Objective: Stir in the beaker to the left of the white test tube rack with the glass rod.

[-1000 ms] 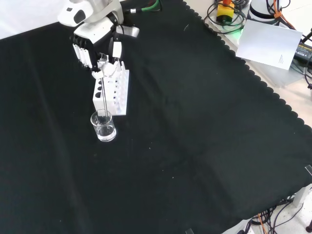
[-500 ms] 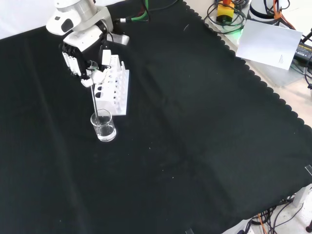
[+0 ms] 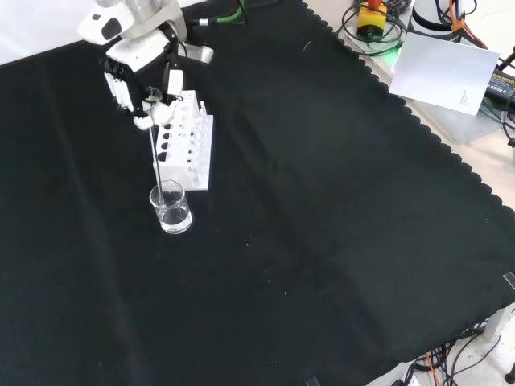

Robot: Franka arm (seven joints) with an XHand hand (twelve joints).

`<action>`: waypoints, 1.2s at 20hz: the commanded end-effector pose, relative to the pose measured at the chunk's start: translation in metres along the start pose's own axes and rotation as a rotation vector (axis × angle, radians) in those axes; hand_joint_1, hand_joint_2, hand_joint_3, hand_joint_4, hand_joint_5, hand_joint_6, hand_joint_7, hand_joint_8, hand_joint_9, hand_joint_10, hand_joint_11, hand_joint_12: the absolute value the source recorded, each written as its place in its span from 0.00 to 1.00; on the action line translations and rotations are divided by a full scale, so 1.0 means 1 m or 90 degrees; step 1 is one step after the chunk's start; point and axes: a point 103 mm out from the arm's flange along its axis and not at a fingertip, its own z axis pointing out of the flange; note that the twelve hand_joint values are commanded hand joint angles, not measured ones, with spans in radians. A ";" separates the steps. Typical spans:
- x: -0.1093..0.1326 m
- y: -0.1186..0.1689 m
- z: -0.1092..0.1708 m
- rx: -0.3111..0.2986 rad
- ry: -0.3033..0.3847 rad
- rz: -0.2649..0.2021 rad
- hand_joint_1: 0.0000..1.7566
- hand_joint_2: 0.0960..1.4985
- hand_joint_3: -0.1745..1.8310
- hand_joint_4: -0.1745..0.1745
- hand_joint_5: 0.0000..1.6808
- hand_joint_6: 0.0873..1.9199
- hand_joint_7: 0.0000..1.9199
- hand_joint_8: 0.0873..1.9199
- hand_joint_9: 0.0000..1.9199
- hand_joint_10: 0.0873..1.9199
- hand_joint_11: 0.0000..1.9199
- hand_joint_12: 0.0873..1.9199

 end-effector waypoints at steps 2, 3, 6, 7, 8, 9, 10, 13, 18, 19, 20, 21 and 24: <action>0.013 -0.010 -0.002 0.002 -0.010 -0.008 0.75 0.49 0.31 0.00 0.80 0.01 0.64 0.48 0.96 0.23 0.71 0.50; 0.018 -0.007 0.001 0.005 -0.009 -0.015 0.75 0.49 0.31 0.00 0.80 0.01 0.64 0.48 0.96 0.23 0.71 0.50; 0.037 0.003 0.010 0.017 -0.010 -0.035 0.75 0.49 0.31 0.00 0.80 0.01 0.64 0.48 0.96 0.23 0.71 0.50; 0.045 0.005 0.011 0.022 -0.012 -0.040 0.75 0.49 0.31 0.00 0.80 0.01 0.64 0.48 0.96 0.23 0.70 0.50; 0.051 0.008 0.013 0.026 -0.012 -0.043 0.75 0.49 0.31 0.00 0.80 0.01 0.64 0.48 0.96 0.23 0.70 0.50; 0.055 0.011 0.015 0.029 -0.012 -0.047 0.75 0.49 0.31 0.00 0.80 0.01 0.64 0.48 0.96 0.23 0.70 0.50; 0.056 0.014 0.018 0.030 -0.010 -0.051 0.75 0.50 0.31 0.00 0.80 0.01 0.64 0.48 0.96 0.23 0.70 0.50; 0.051 0.021 0.024 0.029 -0.009 -0.055 0.75 0.50 0.31 0.00 0.80 0.01 0.64 0.48 0.96 0.23 0.70 0.50; 0.033 0.020 0.019 0.022 -0.003 -0.035 0.75 0.50 0.31 0.00 0.80 0.01 0.64 0.48 0.96 0.23 0.70 0.50; 0.029 0.019 0.018 0.021 -0.004 -0.030 0.75 0.50 0.31 0.00 0.80 0.01 0.64 0.48 0.96 0.23 0.70 0.50; 0.027 0.017 0.017 0.019 -0.005 -0.025 0.75 0.50 0.31 0.00 0.80 0.01 0.64 0.48 0.96 0.23 0.70 0.50; 0.024 0.015 0.015 0.019 -0.006 -0.020 0.75 0.50 0.31 0.00 0.80 0.01 0.64 0.48 0.96 0.23 0.70 0.50; 0.015 0.006 0.009 0.014 -0.008 -0.011 0.75 0.50 0.31 0.00 0.80 0.01 0.64 0.48 0.96 0.23 0.70 0.50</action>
